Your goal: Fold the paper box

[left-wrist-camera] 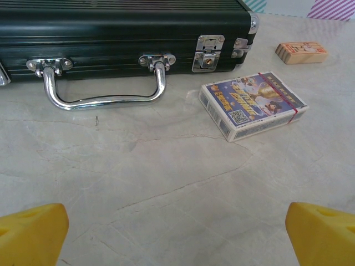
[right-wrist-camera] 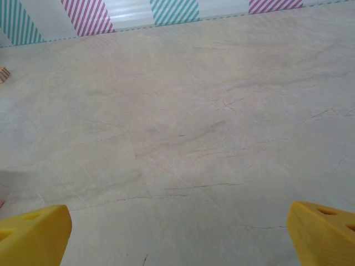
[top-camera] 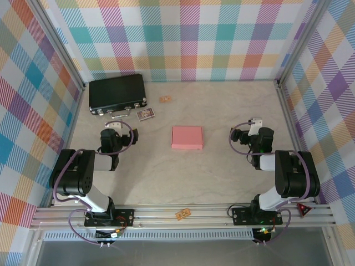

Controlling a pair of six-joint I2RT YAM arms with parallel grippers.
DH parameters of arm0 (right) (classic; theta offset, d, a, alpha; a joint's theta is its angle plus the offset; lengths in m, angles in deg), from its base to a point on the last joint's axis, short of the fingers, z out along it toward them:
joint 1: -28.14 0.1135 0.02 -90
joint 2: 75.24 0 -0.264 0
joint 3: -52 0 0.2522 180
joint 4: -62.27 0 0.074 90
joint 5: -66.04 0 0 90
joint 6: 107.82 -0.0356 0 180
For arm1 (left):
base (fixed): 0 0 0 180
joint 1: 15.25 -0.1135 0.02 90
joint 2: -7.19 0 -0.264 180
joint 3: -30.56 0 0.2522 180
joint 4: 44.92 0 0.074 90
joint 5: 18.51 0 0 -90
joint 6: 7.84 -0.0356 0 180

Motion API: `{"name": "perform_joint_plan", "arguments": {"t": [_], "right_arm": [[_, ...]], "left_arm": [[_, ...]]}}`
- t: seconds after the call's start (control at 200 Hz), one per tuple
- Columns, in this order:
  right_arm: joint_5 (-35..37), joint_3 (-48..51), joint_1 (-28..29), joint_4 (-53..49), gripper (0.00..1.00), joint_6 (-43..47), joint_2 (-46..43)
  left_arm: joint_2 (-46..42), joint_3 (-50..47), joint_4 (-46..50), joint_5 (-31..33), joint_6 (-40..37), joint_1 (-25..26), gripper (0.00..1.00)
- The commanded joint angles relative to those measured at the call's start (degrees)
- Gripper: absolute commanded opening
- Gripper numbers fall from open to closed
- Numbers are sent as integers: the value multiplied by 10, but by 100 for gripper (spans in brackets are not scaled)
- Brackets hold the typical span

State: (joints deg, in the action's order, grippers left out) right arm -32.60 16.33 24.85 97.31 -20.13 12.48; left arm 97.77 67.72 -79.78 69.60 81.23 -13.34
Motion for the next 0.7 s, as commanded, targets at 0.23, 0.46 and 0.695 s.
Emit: {"name": "perform_joint_plan", "arguments": {"t": [0.23, 0.46, 0.695], "right_arm": [[2, -7, 6, 7, 99, 6, 3], [4, -8, 6, 6, 99, 6, 3], [6, -9, 7, 4, 99, 7, 3]], "left_arm": [[2, -3, -22, -5, -7, -7, 100], [3, -3, -22, -5, -7, -7, 100], [2, 2, -14, 5, -8, -2, 100]]}}
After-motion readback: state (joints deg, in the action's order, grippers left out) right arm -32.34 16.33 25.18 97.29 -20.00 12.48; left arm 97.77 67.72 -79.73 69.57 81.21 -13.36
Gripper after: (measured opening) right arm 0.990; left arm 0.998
